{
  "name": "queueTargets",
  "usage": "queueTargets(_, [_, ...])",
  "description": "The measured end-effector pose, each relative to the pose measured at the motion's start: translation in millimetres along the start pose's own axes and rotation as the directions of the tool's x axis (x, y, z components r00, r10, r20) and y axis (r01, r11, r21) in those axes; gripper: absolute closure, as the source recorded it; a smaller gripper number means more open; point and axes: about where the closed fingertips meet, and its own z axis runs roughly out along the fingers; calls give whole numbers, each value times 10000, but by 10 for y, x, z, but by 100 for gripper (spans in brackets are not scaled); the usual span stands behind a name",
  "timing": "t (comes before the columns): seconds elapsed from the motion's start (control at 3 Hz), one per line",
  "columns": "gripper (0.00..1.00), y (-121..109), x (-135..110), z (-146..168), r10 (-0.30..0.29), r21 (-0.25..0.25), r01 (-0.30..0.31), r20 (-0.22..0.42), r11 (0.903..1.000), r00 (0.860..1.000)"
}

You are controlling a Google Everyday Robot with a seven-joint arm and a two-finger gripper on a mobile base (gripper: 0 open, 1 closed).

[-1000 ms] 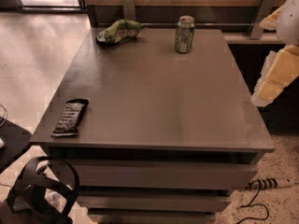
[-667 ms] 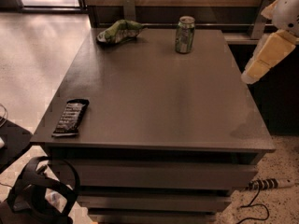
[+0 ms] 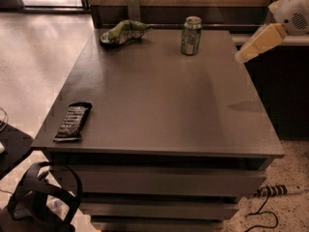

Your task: Move green can near rxbar chocolate

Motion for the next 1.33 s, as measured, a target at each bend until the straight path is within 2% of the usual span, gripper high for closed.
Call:
queueTargets(0.33, [0,-223,-39,346,611,45,-621,1249,9981,9903])
queueTargets(0.67, [0,-330,-57,685,1169,-110,-1173,2200,9930,9685])
queueTargets(1.0, [0,-365,-98,1015,1710,-360,-1678,2895,9852,9418])
queueTargets(1.33, [0,-363,-114,1061,1734,-372,-1702,3008,9847,9378])
